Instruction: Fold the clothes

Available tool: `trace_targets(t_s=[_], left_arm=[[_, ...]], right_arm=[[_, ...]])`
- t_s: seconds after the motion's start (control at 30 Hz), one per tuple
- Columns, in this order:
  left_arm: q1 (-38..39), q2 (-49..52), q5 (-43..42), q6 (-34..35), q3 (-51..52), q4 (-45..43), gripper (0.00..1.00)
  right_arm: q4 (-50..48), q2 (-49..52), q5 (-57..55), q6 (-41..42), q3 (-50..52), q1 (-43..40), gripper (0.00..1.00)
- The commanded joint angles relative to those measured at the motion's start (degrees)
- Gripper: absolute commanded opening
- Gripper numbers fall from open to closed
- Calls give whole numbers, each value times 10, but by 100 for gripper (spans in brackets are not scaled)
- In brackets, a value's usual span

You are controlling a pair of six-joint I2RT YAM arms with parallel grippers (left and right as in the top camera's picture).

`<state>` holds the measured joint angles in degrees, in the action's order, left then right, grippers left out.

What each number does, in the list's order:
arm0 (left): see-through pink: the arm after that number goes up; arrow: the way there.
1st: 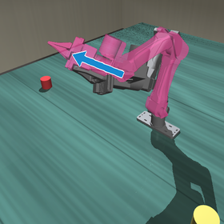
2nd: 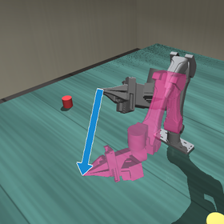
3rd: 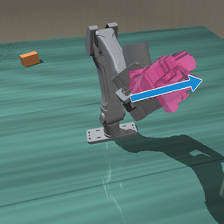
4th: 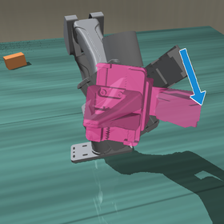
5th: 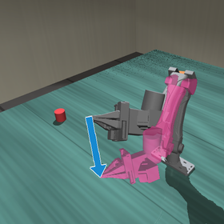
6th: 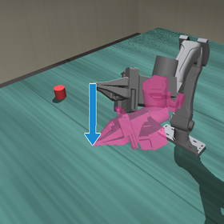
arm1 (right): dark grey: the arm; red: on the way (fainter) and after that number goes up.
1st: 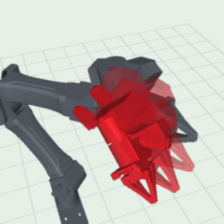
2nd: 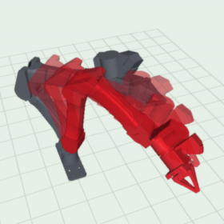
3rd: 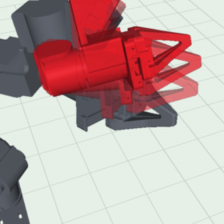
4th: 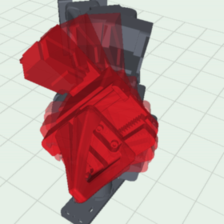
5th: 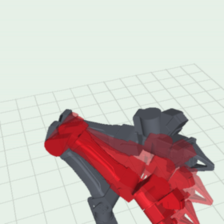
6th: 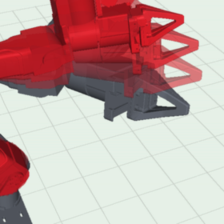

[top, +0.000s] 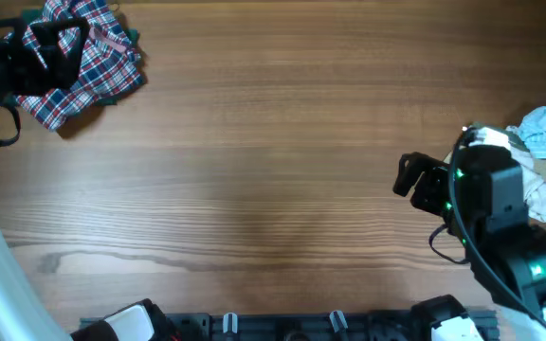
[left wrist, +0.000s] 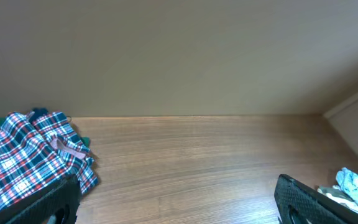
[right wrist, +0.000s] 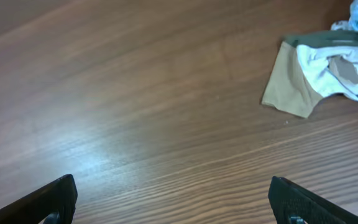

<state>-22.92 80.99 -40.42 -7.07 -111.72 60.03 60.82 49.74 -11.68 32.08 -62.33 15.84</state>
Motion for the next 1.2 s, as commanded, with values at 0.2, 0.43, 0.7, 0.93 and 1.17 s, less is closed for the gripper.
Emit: trace_targets(t_s=[0.2,0.43,0.7,0.93,1.17], left_arm=[[2,3,-9,-11,0,-1,100],[2,3,-9,-11,0,-1,100],[2,3,-9,-11,0,-1,100],[2,3,-9,-11,0,-1,100],[2,3,-9,-11,0,-1,100]], right_arm=[[-67,16,-6,-52,5,3,100],[-181,-97,2,-97,124,-39,100],[-516,-316,176,-152,444,-130,100],[-613,-422,176,-155,550,-140,100],[-628,-476,182,-125,585,-194,100]])
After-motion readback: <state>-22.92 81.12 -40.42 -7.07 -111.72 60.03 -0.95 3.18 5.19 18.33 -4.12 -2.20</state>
